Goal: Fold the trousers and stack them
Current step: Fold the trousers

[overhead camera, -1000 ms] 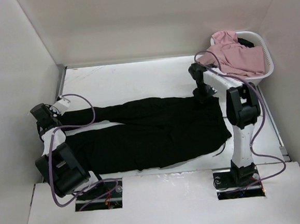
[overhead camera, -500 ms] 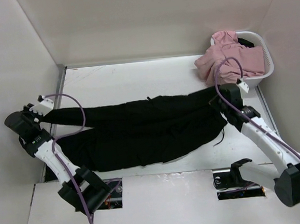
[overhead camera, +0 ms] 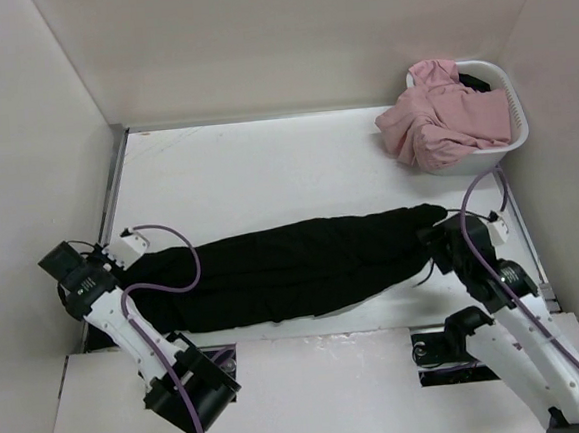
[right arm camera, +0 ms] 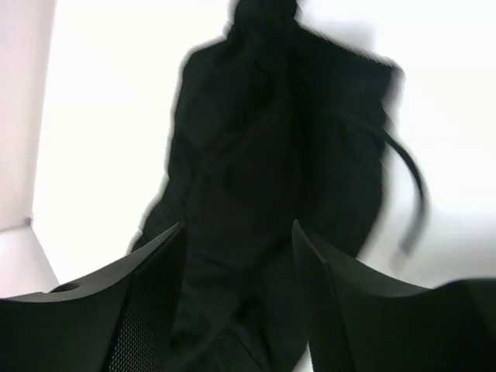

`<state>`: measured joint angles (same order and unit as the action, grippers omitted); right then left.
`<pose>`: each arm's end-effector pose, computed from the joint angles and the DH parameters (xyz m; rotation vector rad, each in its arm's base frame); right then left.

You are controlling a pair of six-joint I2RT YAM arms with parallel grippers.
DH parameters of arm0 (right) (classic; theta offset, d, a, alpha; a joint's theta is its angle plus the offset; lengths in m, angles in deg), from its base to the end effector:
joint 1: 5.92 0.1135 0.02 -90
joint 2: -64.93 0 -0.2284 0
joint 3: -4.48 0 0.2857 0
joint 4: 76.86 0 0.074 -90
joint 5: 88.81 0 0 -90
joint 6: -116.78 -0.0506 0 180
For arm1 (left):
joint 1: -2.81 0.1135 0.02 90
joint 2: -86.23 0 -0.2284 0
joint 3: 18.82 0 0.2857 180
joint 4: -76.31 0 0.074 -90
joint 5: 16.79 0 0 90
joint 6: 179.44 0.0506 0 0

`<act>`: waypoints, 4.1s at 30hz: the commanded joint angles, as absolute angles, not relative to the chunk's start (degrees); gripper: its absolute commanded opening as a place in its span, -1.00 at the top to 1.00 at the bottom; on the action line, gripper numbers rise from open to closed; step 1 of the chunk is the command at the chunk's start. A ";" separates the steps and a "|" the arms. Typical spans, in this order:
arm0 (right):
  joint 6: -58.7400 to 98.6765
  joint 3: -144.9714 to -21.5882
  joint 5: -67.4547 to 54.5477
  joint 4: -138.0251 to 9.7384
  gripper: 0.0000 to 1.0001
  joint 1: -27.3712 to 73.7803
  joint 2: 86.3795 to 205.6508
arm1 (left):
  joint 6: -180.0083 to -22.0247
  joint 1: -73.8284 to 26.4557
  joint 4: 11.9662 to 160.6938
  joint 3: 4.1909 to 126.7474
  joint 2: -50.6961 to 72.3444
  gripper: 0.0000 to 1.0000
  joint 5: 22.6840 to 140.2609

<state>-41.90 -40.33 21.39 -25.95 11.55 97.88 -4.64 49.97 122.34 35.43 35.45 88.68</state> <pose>0.1982 0.0441 0.2199 1.1346 1.9295 0.4355 0.1807 0.1750 0.2247 0.9245 2.2615 0.8439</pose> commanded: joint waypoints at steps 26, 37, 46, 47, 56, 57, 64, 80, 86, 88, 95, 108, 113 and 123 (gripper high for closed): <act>6.04 -74.28 1.89 -17.89 -1.00 8.36 158.54 | 2.85 44.69 126.14 31.09 41.05 0.89 85.96; -10.11 -52.41 1.71 -16.49 0.53 16.34 134.47 | -2.06 43.82 111.90 30.30 43.86 0.86 87.36; -31.80 -50.71 15.49 -10.00 -0.45 16.27 109.27 | -7.78 37.23 116.55 31.97 47.82 0.88 87.45; -36.54 -50.89 17.78 -7.89 -0.69 15.92 105.66 | -7.79 36.27 116.65 31.80 48.00 0.88 87.45; -60.41 -41.58 17.54 -11.10 -1.00 11.00 100.25 | -5.07 33.36 118.31 31.27 49.14 0.86 87.10; -60.06 -41.14 17.01 -12.87 -1.00 10.39 101.66 | -4.71 33.36 118.58 31.53 49.14 0.86 87.10; -58.04 -38.24 12.27 -22.00 -0.81 2.92 108.88 | -2.25 36.69 118.67 31.89 50.19 0.86 87.54; -33.42 -43.61 1.45 -45.67 1.00 -14.14 107.05 | -13.78 54.51 82.44 37.97 40.51 0.89 100.51; -33.78 -35.16 0.31 -36.46 1.00 -18.62 99.75 | 4.04 71.03 100.17 27.67 51.59 0.88 119.50; -32.99 -34.28 0.48 -32.24 0.95 -18.97 97.90 | 11.95 77.01 108.52 27.49 52.39 0.88 123.73; -30.70 -33.84 1.63 -24.22 -0.11 -22.05 97.89 | 40.88 85.12 134.63 32.40 44.58 0.77 116.56; -23.76 -50.08 17.69 -18.07 -1.00 -7.15 100.08 | 43.90 84.07 143.90 30.13 45.28 -0.50 115.67; -22.70 -53.79 25.00 -18.07 -1.00 14.12 110.52 | 42.14 77.59 143.10 29.78 44.30 -0.65 114.00; -35.62 -47.20 16.40 -27.37 -1.00 35.52 131.54 | 19.97 40.78 129.93 29.74 29.68 -0.67 95.46</act>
